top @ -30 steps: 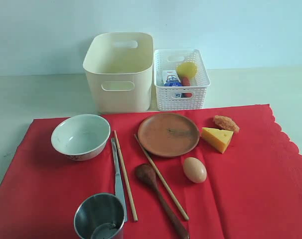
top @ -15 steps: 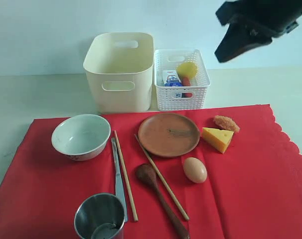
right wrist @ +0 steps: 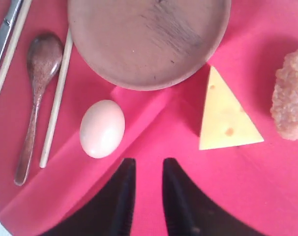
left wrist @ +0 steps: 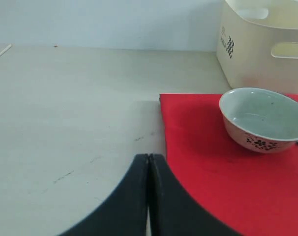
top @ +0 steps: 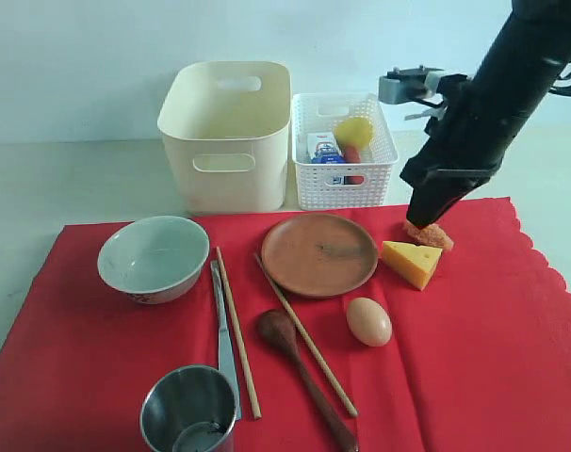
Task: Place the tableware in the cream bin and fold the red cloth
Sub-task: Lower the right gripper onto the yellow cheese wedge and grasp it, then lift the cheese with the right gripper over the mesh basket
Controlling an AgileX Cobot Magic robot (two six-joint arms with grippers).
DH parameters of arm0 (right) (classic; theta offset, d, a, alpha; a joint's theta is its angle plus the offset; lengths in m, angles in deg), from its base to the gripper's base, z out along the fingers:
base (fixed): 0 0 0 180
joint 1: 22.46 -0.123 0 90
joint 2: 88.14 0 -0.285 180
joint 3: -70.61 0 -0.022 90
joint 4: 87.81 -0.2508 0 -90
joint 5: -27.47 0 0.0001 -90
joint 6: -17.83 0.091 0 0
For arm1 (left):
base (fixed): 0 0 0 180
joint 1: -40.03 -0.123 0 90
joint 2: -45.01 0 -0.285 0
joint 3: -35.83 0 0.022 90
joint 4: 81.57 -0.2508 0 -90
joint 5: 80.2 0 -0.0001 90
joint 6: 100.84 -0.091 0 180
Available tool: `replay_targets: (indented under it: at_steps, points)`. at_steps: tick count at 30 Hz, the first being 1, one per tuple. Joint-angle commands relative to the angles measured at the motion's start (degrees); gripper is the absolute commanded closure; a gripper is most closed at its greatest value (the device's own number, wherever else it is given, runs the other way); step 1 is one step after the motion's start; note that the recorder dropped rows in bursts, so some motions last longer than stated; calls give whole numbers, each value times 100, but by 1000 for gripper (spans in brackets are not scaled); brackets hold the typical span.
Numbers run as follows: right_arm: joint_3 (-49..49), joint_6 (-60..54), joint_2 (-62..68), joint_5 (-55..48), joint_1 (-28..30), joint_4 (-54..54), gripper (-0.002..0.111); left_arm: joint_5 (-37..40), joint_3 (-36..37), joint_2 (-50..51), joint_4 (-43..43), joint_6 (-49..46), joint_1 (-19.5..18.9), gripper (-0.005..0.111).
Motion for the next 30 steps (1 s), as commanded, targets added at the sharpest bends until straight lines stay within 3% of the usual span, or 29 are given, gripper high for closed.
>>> replay_targets:
  at_steps: [1,6,15,30]
  points:
    - [-31,-404,153,232,-4,34,64,-48,-3,-40,11,-4,-4,107]
    - [-31,-794,339,467,-4,95,46,-48,-3,-40,11,-4,-4,107]
    - [-31,-828,725,1108,-398,1152,46,-48,-3,-40,11,-4,-4,107]
    - [-31,-170,1236,1839,-670,1602,46,-48,-3,-40,11,-4,-4,107]
